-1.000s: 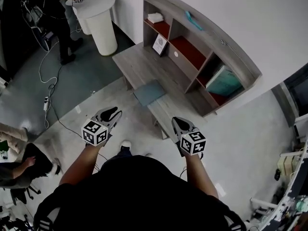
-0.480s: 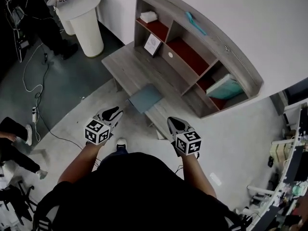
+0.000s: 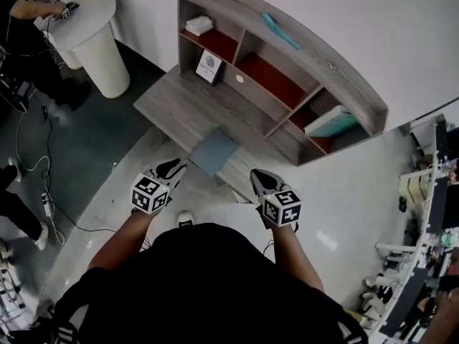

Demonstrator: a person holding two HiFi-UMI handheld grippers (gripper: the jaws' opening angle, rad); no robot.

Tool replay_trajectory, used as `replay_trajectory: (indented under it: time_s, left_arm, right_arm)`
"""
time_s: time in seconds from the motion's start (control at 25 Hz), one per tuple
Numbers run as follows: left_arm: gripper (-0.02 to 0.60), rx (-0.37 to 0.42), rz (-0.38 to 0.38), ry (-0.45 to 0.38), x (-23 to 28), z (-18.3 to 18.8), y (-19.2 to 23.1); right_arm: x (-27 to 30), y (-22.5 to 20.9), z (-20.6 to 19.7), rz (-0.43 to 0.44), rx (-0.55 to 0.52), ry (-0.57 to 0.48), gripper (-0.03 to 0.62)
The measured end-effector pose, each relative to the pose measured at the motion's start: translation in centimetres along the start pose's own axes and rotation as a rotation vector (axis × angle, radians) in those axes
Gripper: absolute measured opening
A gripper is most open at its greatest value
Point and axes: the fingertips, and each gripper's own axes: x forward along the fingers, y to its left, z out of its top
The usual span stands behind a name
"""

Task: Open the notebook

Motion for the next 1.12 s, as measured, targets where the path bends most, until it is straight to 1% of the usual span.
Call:
replay_trajectory:
  time_s: [0.24,0.36,0.48,0.68,0.88,1.12]
  left_arm:
    - [0.114,0.021,-0.096,0.066,2.8,-1.4,0.7]
    - [0.114,0.031,-0.127,0.105,3.9,-2.5,0.6]
    - [0.114,0.030,-0.140,0.140,5.1,-3.7,0.4]
    - [0.114,0.026,-0.116,0.181,7.9,-4.9,-0.1]
    - [0.114,0.041,-0.071,0.228,10.4,-5.4,-0.8]
    - [0.115,0.064,-0.037,0.292,13.1,-6.9,-1.9]
  right_arm:
    - [0.4,0.5,-1.3,-0.070,0.059,0.025,0.002]
    - [0.2,-0.1,-2.5,-0.100,0.092,0.038,0.003]
    - [0.1,-1.2,-3.6,-0.113,0.118,0.058,0.003]
    - [0.7,-3.7,-5.0,-0.095,0.139,0.065,0.003]
    - [2.0,-5.8,-5.6,-0.036,0.135,0.074,0.003]
    - [3.4,-8.0,-7.7,0.027,0.142,0.122,0.003]
